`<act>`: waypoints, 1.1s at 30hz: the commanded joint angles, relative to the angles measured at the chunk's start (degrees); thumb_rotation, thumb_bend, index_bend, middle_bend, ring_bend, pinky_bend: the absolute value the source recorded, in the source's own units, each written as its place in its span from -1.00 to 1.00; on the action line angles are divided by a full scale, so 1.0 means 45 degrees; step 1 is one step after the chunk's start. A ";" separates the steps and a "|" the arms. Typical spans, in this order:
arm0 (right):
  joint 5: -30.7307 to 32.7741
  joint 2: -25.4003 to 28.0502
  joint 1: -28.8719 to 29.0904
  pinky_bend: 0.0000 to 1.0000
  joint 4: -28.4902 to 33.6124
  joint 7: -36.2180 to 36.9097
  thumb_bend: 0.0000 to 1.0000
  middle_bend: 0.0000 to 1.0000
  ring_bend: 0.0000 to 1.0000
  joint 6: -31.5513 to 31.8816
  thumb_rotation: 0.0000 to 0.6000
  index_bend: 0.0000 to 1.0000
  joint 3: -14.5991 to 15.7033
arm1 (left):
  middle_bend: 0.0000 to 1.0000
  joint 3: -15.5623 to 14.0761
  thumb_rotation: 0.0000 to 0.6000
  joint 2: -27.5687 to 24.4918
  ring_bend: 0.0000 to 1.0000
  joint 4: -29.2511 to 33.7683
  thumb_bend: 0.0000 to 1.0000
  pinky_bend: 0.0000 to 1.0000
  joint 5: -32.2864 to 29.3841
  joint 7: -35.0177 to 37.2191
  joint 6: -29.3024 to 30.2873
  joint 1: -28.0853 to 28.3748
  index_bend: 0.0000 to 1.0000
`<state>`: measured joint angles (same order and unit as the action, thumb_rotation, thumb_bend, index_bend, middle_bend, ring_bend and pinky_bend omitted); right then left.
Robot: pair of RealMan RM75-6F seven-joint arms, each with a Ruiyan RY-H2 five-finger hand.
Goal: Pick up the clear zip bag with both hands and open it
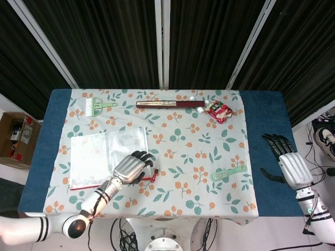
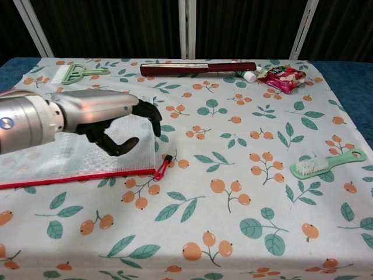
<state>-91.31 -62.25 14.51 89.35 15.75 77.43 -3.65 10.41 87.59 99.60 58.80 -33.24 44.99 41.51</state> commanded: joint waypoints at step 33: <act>0.0137 -0.0028 -0.0011 -1.00 -0.0193 0.0170 -0.65 -0.88 -1.00 0.0096 1.00 -0.93 0.0147 | -0.81 -0.2221 0.43 0.0999 -0.83 0.1252 0.13 -0.73 -0.3084 -0.2397 0.1379 0.2561 -0.31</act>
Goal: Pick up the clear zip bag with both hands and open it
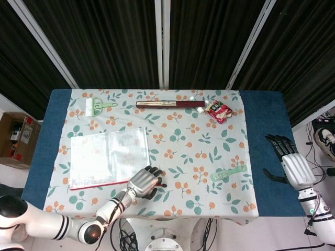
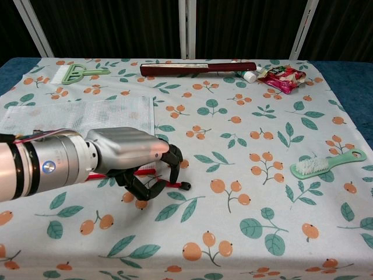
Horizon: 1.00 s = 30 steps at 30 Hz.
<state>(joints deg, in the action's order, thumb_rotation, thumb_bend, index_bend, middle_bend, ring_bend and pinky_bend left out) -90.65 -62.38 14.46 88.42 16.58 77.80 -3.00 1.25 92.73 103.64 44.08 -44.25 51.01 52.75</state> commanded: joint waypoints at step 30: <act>0.0034 0.0078 -0.0199 -1.00 0.0099 -0.0040 -0.65 -0.88 -1.00 0.0290 1.00 -0.93 0.0077 | -0.79 -0.0026 1.00 0.2703 -0.83 -0.2457 -0.30 -0.73 0.2516 -0.0051 0.2435 -0.1418 -0.08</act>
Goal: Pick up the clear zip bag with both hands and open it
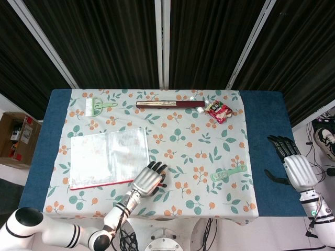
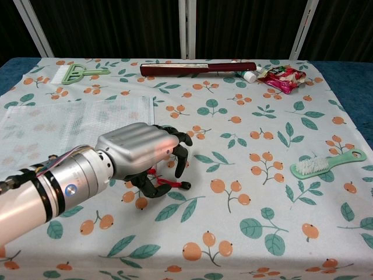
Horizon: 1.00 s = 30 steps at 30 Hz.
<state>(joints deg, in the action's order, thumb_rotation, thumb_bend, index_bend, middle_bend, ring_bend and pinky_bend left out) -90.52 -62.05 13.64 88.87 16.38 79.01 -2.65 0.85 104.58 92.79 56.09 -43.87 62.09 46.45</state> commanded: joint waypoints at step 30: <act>0.0110 0.0014 -0.0059 -1.00 -0.0057 0.0056 -0.65 -0.88 -1.00 -0.0047 1.00 -0.93 -0.0007 | -0.71 0.0445 1.00 0.0698 -0.83 -0.0717 -0.08 -0.73 -0.0608 -0.0080 -0.0100 -0.0198 0.14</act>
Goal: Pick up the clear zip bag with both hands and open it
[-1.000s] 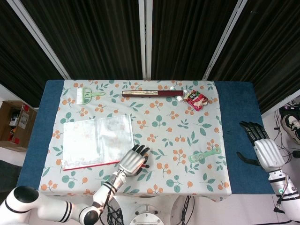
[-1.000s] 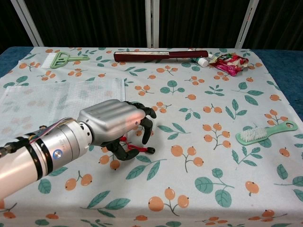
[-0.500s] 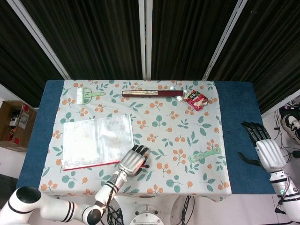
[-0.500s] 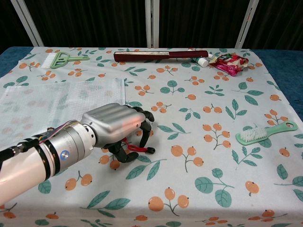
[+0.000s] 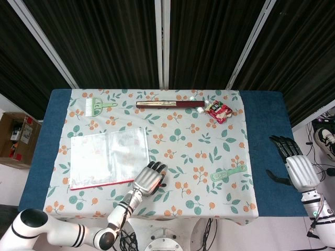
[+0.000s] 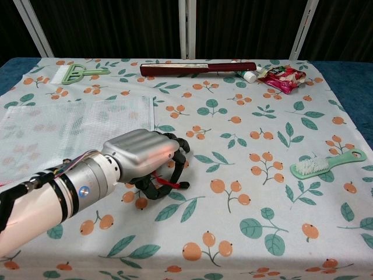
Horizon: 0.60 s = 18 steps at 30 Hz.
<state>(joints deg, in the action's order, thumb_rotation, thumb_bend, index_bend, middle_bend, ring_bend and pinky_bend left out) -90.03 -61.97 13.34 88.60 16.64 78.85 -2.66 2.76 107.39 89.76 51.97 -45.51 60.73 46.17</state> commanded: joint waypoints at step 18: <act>-0.0684 0.0162 0.0868 -1.00 0.0419 0.0325 -0.65 -0.88 -1.00 -0.0335 1.00 -0.93 -0.0357 | -0.09 -0.0415 1.00 -0.0042 -0.31 0.0359 0.07 -0.50 0.4826 0.2929 0.4467 -0.2489 0.39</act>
<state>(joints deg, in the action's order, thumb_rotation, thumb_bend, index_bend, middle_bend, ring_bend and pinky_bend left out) -92.60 -61.41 16.57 90.17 17.62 77.81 -3.97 1.17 107.23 90.99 70.67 -34.49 77.60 36.99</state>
